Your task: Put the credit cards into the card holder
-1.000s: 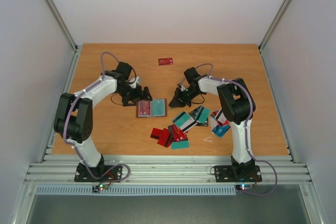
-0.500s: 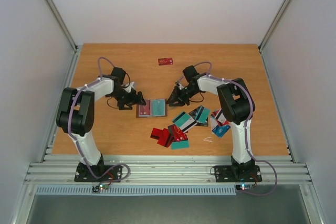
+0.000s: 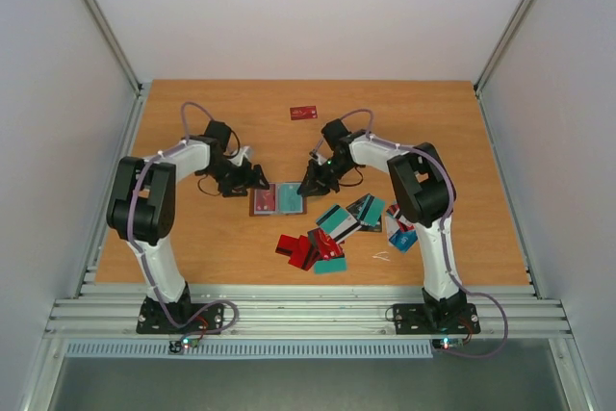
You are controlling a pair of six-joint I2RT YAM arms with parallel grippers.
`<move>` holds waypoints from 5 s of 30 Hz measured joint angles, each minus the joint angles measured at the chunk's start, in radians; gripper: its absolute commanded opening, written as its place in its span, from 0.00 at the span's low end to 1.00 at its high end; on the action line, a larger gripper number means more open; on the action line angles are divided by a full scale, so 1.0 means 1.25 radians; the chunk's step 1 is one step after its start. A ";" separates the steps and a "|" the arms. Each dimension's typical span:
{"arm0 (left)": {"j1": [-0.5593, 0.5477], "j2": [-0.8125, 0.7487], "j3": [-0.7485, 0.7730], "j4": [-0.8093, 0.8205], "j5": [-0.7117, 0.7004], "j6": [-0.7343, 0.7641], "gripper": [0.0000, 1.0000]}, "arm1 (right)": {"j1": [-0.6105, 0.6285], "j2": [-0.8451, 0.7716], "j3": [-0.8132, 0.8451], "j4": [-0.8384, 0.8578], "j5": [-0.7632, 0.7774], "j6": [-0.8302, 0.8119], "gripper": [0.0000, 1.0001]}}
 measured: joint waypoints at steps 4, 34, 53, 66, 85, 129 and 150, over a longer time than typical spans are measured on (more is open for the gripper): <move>0.000 0.011 0.011 0.006 0.004 0.008 0.79 | -0.002 0.030 0.006 -0.040 0.012 -0.021 0.15; -0.014 0.000 0.009 0.095 0.103 -0.038 0.62 | -0.005 0.047 0.042 -0.110 0.023 -0.056 0.13; -0.122 -0.059 -0.003 0.103 0.125 -0.112 0.59 | -0.007 0.049 0.045 -0.117 0.024 -0.052 0.13; -0.186 -0.035 0.046 0.088 0.108 -0.158 0.49 | -0.003 0.046 0.069 -0.144 0.064 -0.041 0.13; -0.204 0.090 0.090 0.113 0.096 -0.217 0.26 | -0.059 -0.122 0.004 -0.137 0.139 -0.022 0.18; -0.237 0.103 0.132 -0.045 0.022 -0.105 0.05 | -0.038 -0.138 -0.117 -0.092 0.137 -0.064 0.14; -0.239 0.109 0.139 -0.050 0.021 -0.104 0.04 | -0.031 -0.112 -0.090 -0.110 0.134 -0.094 0.01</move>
